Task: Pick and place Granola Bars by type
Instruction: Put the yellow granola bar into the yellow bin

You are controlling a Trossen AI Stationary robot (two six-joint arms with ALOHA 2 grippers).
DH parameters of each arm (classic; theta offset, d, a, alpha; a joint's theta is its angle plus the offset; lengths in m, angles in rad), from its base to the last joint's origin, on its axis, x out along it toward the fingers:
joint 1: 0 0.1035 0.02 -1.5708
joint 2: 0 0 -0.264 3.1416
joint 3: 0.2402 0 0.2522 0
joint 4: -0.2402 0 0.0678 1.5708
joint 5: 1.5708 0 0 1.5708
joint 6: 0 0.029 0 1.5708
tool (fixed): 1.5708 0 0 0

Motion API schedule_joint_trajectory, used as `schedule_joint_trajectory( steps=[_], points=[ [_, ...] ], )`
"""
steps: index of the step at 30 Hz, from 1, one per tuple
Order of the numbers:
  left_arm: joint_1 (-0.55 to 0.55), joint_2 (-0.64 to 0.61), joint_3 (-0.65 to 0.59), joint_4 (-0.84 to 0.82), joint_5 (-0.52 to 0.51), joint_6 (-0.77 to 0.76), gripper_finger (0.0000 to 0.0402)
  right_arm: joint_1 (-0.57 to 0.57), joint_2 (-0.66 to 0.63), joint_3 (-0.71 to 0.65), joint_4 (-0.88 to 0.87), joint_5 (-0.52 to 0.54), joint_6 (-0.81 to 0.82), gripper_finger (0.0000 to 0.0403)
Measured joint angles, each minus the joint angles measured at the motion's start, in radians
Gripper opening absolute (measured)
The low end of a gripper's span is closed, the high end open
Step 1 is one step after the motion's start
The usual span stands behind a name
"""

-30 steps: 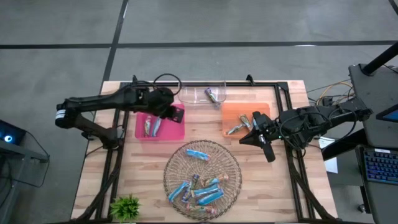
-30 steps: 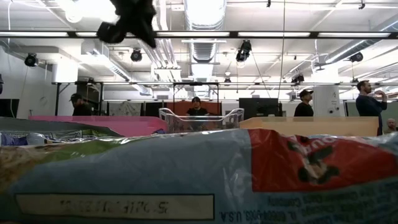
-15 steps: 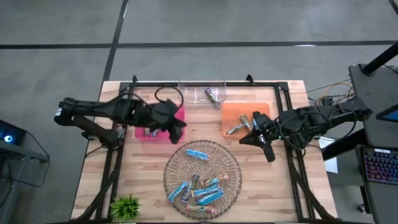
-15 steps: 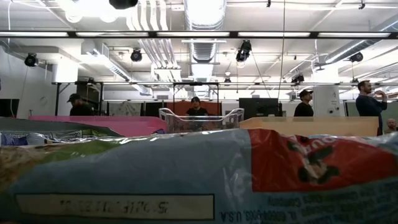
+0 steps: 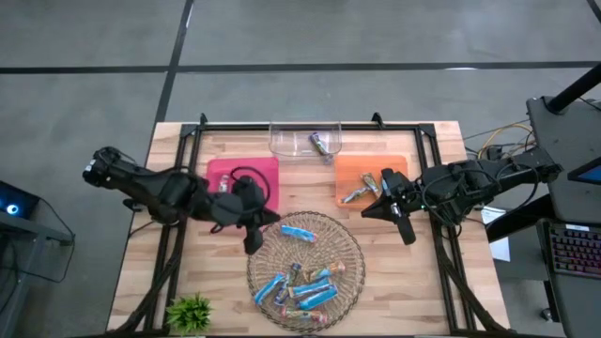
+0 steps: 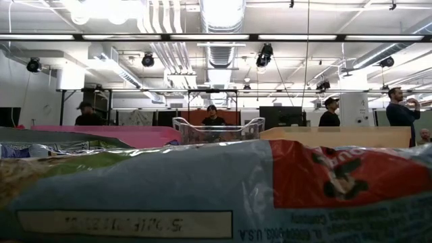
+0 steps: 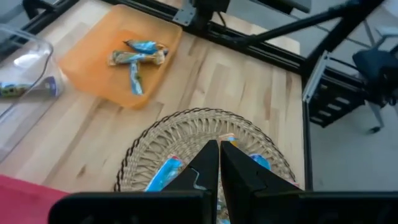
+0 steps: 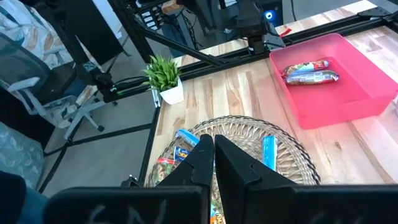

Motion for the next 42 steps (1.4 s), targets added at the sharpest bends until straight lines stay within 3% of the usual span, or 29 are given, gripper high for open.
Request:
schedule_joint_trajectory(
  steps=[20, 28, 42],
  points=[
    [-0.032, 0.0, 0.0, -0.008, -0.048, 0.024, 0.0, 0.032, 0.033, 0.0, 0.001, -0.066, 0.007, 0.0009],
    [-0.032, 0.0, 0.0, -0.038, -0.049, 0.024, 0.0, 0.046, 0.101, 0.051, -0.007, -0.159, 0.006, 0.0009],
    [-0.032, -0.001, 0.0, -0.058, -0.049, 0.026, 0.0, 0.072, 0.319, 0.31, -0.379, -0.17, -0.124, 0.0009]
  ],
)
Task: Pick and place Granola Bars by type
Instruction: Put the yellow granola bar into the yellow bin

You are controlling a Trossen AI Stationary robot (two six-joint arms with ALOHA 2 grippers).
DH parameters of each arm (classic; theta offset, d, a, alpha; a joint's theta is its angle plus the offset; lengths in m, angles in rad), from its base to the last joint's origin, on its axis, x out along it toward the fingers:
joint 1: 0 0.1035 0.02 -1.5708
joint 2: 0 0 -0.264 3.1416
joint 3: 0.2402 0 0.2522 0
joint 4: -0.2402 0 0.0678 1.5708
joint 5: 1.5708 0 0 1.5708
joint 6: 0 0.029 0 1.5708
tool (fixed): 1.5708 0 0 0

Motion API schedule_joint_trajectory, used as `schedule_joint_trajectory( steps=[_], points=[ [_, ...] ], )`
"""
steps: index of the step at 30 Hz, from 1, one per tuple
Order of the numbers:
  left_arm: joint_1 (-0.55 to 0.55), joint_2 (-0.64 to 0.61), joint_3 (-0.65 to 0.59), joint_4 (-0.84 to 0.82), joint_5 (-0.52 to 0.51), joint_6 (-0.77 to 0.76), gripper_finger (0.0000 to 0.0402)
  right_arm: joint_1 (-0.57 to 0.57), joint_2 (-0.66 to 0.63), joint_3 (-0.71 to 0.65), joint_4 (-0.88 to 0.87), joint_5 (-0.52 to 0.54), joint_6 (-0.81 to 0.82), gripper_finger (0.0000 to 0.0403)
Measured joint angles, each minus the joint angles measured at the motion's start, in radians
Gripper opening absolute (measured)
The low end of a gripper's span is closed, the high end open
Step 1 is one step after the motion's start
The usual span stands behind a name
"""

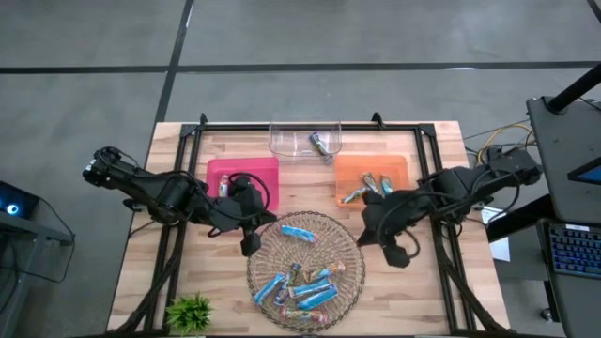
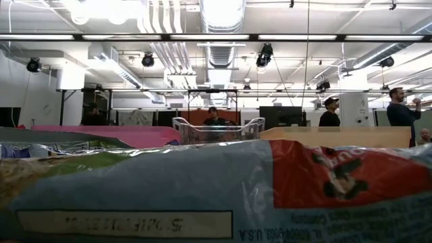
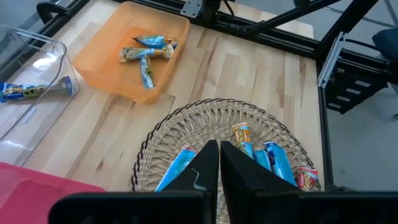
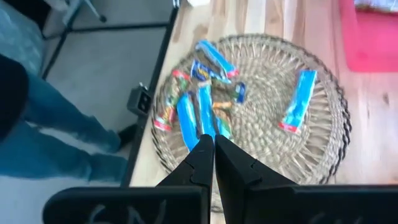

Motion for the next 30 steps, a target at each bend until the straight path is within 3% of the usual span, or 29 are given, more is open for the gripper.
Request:
schedule_joint_trajectory(
  steps=[12, 25, 30],
  points=[
    [0.0, 0.0, 0.0, 0.001, 0.0, 0.0, 0.0, 0.034, 0.132, 0.052, -0.012, 0.0, -0.056, 0.0009],
    [0.0, 0.0, 0.0, 0.001, 0.0, 0.007, 0.0, 0.048, 0.153, 0.052, -0.011, -0.015, -0.033, 0.0009],
    [0.0, 0.0, 0.0, 0.001, 0.0, 0.008, 0.0, 0.048, 0.153, 0.052, -0.011, -0.015, -0.032, 0.0034]
  ],
)
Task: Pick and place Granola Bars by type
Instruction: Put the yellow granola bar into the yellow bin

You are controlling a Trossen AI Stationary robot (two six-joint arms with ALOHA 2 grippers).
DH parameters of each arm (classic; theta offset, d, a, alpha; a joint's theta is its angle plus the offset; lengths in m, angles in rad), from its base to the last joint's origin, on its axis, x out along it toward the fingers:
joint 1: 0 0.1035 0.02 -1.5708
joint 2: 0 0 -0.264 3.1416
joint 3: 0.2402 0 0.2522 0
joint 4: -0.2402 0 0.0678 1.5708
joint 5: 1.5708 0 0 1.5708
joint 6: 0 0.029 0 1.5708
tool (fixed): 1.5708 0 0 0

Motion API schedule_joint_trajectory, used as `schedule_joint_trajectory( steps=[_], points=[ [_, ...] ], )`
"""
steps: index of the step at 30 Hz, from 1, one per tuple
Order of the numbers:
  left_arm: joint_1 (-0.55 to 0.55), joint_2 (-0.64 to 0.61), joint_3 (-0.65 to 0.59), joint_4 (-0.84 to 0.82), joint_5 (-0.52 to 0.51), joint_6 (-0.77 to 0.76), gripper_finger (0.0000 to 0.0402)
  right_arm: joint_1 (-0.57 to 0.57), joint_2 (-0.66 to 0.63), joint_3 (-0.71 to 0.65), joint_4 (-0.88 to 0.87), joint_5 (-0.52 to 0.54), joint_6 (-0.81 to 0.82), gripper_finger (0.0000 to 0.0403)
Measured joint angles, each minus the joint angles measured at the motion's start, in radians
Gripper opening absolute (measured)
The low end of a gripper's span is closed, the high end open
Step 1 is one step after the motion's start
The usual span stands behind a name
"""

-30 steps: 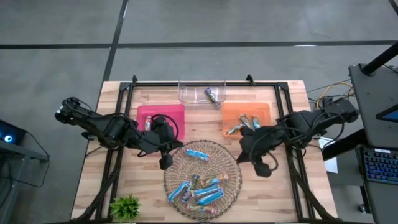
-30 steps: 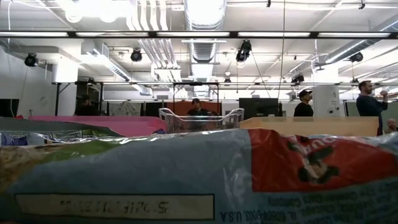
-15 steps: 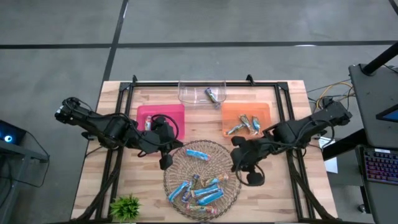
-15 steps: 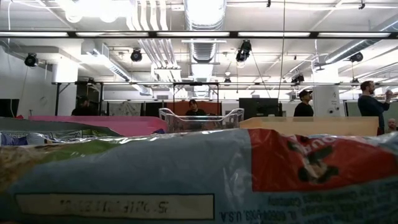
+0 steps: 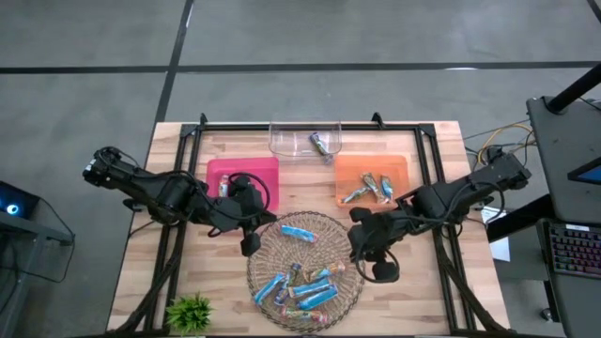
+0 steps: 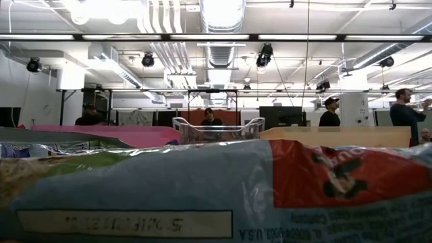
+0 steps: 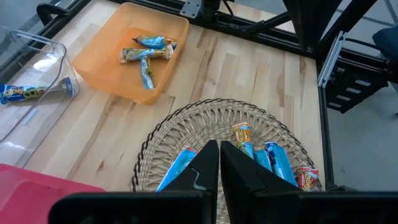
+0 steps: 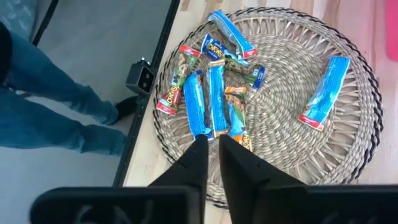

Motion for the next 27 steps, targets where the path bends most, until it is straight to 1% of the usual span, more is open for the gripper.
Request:
schedule_joint_trajectory(
  steps=[4, 11, 15, 18, 21, 27],
  points=[
    [0.0, 0.0, 0.0, 0.0, 0.0, 0.0, 0.0, 0.0, 0.003, 0.0, 0.0, 0.0, 0.003, 0.0077],
    [0.0, 0.0, 0.0, 0.0, 0.0, 0.0, 0.0, 0.0, 0.025, -0.001, 0.006, 0.003, 0.0, 0.0168],
    [0.0, 0.0, 0.0, 0.0, 0.0, 0.0, 0.0, 0.0, 0.044, -0.001, 0.011, 0.01, -0.015, 0.021],
    [0.0, 0.0, 0.0, -0.001, 0.0, 0.0, 0.0, 0.0, 0.06, -0.001, 0.012, 0.011, -0.017, 0.0231],
    [0.0, 0.0, -0.001, 0.0, 0.0, 0.0, 0.0, 0.0, 0.079, -0.001, 0.01, 0.01, -0.048, 0.0245],
    [0.0, 0.0, -0.002, -0.001, -0.004, -0.001, 0.0, 0.0, 0.128, -0.001, 0.009, 0.009, -0.107, 0.025]
  ],
)
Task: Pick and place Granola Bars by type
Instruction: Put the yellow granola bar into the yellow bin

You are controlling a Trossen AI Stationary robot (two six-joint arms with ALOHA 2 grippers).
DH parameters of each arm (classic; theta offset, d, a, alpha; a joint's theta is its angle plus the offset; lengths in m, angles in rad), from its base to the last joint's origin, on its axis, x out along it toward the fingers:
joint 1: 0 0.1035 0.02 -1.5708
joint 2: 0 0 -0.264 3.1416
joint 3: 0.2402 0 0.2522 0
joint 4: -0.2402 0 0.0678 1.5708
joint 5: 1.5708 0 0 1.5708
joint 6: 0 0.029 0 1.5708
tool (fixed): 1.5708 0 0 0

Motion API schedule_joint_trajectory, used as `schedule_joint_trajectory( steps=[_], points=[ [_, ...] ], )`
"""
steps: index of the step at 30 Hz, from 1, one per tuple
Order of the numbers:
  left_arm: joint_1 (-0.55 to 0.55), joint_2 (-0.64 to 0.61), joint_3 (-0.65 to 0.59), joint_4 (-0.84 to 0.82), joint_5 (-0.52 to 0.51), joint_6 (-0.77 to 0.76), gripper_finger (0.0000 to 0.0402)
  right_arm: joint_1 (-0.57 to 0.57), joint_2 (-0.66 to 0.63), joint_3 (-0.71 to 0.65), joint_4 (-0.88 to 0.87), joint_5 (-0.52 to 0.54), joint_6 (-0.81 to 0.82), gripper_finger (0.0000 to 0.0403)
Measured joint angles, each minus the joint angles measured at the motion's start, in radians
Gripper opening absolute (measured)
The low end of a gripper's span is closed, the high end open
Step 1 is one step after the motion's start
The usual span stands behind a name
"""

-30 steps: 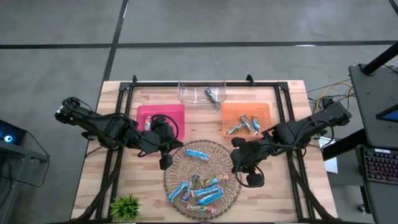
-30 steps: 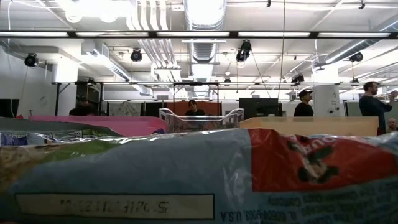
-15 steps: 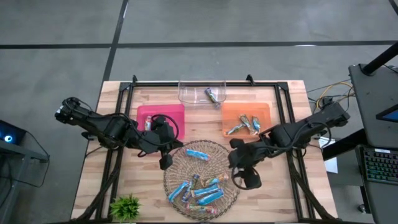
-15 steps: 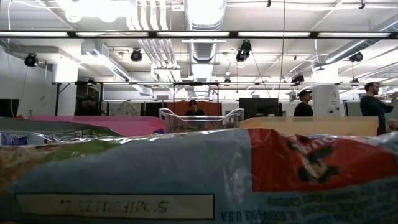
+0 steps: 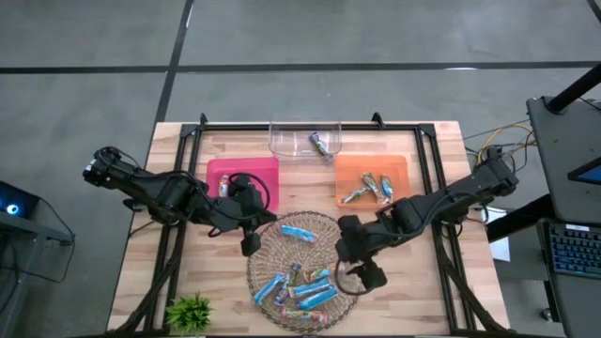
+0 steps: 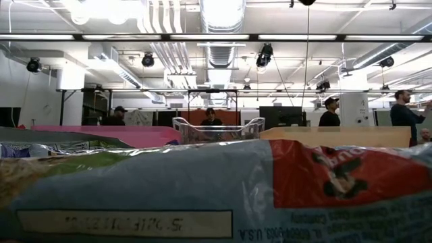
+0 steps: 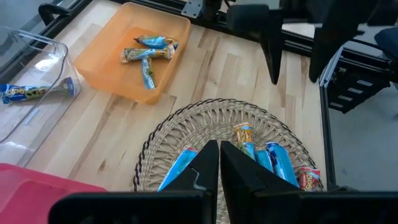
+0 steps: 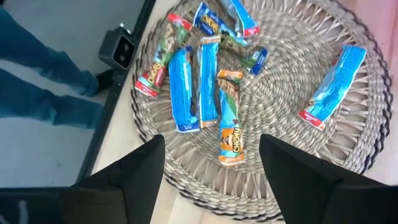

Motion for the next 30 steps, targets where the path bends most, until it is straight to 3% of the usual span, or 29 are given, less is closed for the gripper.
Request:
schedule_joint_trajectory(
  steps=[14, 30],
  points=[
    [0.0, 0.0, 0.0, -0.029, 0.0, 0.006, 0.0, 0.0, 0.091, 0.0, -0.006, -0.009, -0.028, 0.0244],
    [-0.003, -0.009, 0.0, -0.204, -0.027, 0.068, 0.0, -0.007, 0.245, 0.0, 0.012, -0.005, -0.04, 0.0234]
  ],
)
